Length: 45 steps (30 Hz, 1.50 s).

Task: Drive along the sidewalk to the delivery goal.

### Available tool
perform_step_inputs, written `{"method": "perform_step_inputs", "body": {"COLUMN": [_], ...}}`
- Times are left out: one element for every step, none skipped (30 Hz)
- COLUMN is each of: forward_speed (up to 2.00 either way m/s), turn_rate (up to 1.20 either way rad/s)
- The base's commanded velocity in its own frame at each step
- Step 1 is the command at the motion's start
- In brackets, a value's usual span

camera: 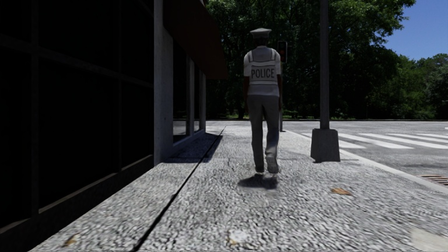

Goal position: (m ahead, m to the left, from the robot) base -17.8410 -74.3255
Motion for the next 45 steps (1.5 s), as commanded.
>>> {"method": "perform_step_inputs", "body": {"forward_speed": [0.96,0.96,0.96,0.96,0.96,0.96,0.96,0.96,0.96,0.96,0.96,0.96,0.97,0.97,0.97,0.97,0.97,0.97,0.97,0.97,0.97,0.97,0.97,0.97,0.97,0.97,0.97,0.97,0.97,0.97,0.97,0.97,0.97,0.97,0.97,0.97,0.97,0.97,0.97,0.97,0.97,0.97,0.97,0.97,0.97], "turn_rate": [0.00,0.00,0.00,0.00,0.00,0.00,0.00,0.00,0.00,0.00,0.00,0.00,0.00,0.00,0.00,0.00,0.00,0.00,0.00,0.00,0.00,0.00,0.00,0.00,0.00,0.00,0.00,0.00,0.00,0.00,0.00,0.00,0.00,0.00,0.00,0.00,0.00,0.00,0.00,0.00,0.00,0.00,0.00,0.00,0.00]}}
